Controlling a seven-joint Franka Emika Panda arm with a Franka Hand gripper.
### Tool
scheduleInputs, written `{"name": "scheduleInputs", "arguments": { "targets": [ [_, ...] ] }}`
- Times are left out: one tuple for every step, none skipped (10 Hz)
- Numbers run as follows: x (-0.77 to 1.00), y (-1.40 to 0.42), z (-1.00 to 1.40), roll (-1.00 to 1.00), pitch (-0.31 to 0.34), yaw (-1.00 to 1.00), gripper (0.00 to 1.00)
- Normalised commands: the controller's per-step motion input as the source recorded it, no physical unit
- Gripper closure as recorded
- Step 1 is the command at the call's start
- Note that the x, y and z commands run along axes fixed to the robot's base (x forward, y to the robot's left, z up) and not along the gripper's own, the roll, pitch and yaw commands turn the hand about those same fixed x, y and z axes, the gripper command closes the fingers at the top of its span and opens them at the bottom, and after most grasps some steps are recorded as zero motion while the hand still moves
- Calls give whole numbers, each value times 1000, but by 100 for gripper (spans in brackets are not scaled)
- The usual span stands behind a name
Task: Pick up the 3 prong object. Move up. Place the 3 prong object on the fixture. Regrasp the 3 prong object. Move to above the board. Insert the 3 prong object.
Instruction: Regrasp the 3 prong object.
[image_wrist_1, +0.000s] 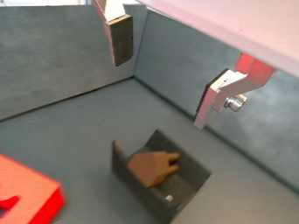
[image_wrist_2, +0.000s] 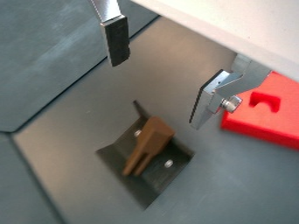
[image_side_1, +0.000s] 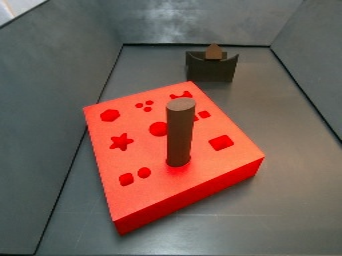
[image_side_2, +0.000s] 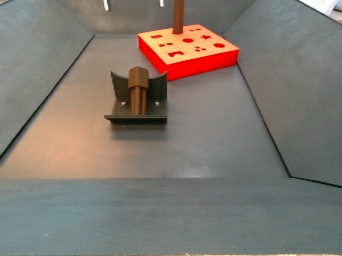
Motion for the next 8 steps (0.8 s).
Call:
{"name": "scheduleInputs", "arguments": {
  "targets": [
    [59, -25, -20, 1000, 69, 50, 0],
    [75, -29, -13, 1000, 84, 56, 0],
    [95, -33, -18, 1000, 104, 65, 0],
    [107, -36, -23, 1000, 123, 76, 0],
    [114, -38, -24, 1000, 136, 83, 0],
    [126, -42, -25, 1000, 166, 111, 0],
    [127, -46, -24, 1000, 180, 127, 0],
    [133, -46, -24, 1000, 207, 170, 0]
  ]
}}
